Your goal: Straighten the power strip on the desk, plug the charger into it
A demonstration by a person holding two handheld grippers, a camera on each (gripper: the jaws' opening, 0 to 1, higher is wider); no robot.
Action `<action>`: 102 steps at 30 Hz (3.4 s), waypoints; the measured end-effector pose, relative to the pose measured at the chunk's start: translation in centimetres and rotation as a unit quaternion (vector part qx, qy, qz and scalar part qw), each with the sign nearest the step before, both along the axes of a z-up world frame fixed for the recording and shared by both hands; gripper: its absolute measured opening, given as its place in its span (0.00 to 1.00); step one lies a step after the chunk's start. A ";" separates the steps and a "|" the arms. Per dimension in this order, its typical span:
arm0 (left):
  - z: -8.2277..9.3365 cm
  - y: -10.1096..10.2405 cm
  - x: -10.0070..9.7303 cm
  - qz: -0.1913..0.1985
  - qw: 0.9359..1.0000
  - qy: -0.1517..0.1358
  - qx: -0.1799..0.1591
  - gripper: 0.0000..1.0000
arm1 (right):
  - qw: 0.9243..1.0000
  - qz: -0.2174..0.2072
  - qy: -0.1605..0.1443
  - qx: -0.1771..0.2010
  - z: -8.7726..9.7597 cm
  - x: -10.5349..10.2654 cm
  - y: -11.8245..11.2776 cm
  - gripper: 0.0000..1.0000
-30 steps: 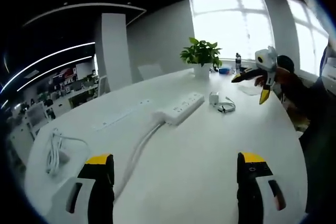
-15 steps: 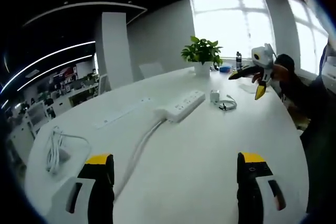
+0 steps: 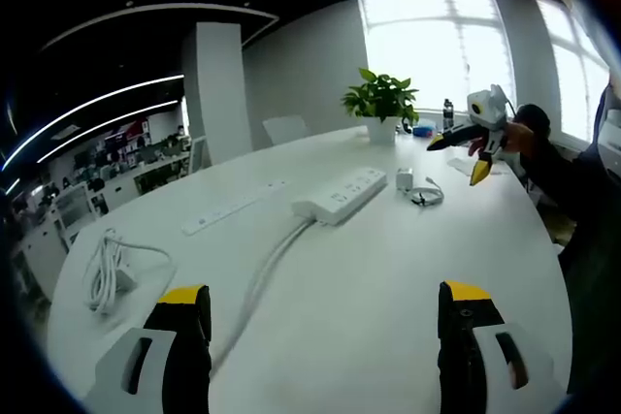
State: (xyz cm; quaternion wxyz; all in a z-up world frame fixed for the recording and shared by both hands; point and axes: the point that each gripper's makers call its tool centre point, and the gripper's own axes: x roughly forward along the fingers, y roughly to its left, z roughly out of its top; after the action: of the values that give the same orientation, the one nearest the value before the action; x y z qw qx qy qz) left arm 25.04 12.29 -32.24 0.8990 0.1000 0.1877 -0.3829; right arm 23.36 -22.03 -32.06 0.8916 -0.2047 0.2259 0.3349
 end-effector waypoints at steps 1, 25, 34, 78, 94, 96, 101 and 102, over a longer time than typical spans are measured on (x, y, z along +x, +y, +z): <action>-0.1 0.0 0.0 -0.001 1.000 0.001 0.001 0.99 | 1.000 0.000 0.000 0.000 0.0 0.1 0.0 0.92; -0.5 -0.2 -0.1 -0.005 1.000 0.008 -0.010 0.99 | 0.999 -0.018 -0.003 0.027 0.3 3.3 -0.4 0.82; -0.6 -0.1 0.2 -0.004 1.000 0.010 -0.009 0.99 | 0.999 -0.022 -0.001 0.027 0.1 4.0 -0.6 0.82; -1.6 0.7 0.1 -0.005 1.000 0.018 -0.006 0.99 | 0.997 -0.050 0.036 0.048 -2.8 7.2 -1.2 0.69; -1.8 0.9 0.3 -0.003 1.000 0.016 -0.005 0.99 | 0.996 -0.062 0.037 0.048 -2.9 8.3 -1.4 0.65; -1.8 0.9 0.3 -0.004 1.000 0.015 -0.005 0.99 | 0.996 -0.061 0.038 0.050 -2.9 8.3 -1.3 0.57; -1.9 0.7 0.0 -0.014 1.000 0.015 -0.004 0.99 | 0.996 -0.061 0.042 0.051 -3.2 8.3 -1.1 0.56; -2.0 0.7 0.0 -0.014 1.000 0.015 -0.003 0.99 | 0.996 -0.061 0.041 0.050 -3.2 8.3 -1.1 0.56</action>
State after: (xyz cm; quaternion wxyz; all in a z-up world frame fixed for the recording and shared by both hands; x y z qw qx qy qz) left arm 25.00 12.98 -34.21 0.8908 0.0936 0.1988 -0.3977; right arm 31.68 -23.09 -35.28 0.9094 -0.1321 0.2578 0.2985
